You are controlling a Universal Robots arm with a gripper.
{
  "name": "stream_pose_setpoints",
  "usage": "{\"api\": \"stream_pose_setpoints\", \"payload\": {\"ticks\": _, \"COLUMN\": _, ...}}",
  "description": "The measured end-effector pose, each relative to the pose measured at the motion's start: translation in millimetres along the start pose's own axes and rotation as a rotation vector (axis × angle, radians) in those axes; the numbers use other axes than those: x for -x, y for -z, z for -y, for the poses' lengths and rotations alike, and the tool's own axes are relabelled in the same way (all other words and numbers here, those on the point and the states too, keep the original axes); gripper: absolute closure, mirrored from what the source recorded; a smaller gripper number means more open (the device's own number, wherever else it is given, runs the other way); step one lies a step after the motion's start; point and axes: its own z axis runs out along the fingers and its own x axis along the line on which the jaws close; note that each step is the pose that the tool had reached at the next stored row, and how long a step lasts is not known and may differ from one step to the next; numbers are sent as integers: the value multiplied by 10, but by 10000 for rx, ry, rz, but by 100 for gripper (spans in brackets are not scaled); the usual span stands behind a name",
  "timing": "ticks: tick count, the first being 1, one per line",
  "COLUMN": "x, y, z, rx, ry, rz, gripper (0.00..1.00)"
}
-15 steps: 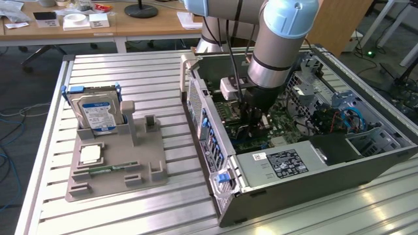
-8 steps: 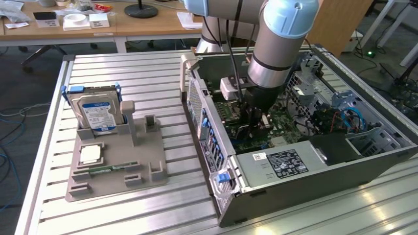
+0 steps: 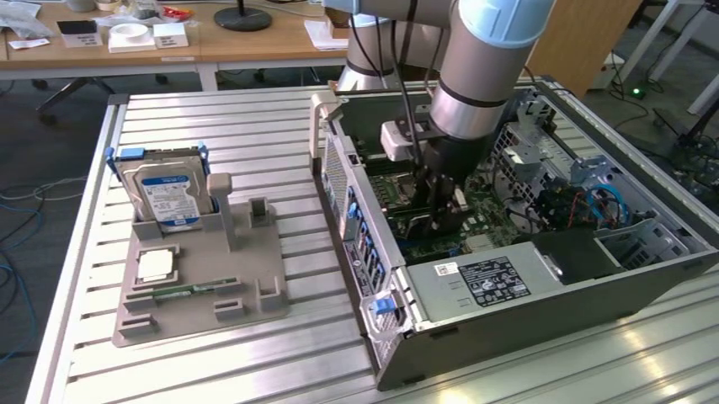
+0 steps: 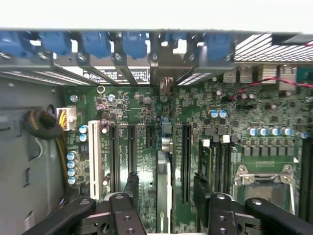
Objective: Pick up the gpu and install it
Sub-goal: 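Insert the gpu into the slot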
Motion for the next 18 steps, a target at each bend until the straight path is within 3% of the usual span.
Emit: {"api": "stream_pose_setpoints", "payload": {"ticks": 18, "x": 22, "y": 588, "z": 6, "rx": -83, "ry": 3, "rz": 1, "gripper": 43}}
